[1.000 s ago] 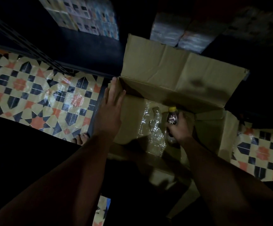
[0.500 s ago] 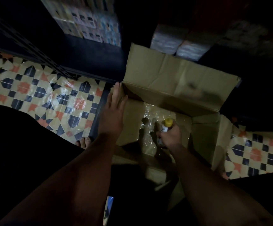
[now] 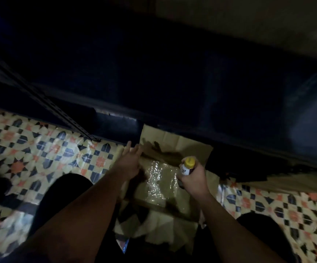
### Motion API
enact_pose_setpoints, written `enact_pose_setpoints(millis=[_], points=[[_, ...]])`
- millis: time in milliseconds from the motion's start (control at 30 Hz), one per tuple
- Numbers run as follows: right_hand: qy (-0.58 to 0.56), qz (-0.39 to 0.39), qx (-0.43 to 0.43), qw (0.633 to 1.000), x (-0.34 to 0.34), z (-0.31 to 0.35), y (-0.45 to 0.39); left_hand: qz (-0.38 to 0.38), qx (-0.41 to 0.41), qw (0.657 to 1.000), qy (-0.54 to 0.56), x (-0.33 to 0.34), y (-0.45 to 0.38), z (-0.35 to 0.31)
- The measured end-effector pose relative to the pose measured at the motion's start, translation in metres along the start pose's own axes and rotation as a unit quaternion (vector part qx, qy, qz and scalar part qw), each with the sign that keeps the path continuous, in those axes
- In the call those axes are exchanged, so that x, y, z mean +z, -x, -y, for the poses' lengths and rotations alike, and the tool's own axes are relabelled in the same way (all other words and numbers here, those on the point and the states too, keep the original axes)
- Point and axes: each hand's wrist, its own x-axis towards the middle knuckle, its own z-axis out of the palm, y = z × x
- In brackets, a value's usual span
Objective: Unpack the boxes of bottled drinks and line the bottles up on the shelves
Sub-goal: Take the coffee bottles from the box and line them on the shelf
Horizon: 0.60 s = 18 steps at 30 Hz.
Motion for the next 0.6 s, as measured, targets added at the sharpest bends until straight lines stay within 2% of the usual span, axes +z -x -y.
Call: enact_pose_setpoints(millis=[100,233,367,467,600], points=[[0.002,-0.027,-0.048,0.998,-0.044,0.085,0.046,-0.046,0.076,0.995,0.052,-0.084,0.054,-0.045],[0.02,-0.048,-0.138,0.989,-0.1,0.195,0.108,-0.148,0.193,0.969,0.039,-0.194,0.123,-0.105],[0.01,-0.066,-0.23,0.971,-0.157,0.307,0.172,-0.276,0.316,0.906,0.053,-0.303,0.196,-0.166],[-0.002,-0.082,-0.301,0.95,-0.186,0.363,0.201,-0.383,0.369,0.845,0.052,-0.357,0.229,-0.2],[-0.045,-0.143,-0.383,0.911,-0.229,0.427,0.229,-0.449,0.42,0.788,0.033,-0.42,0.25,-0.233]])
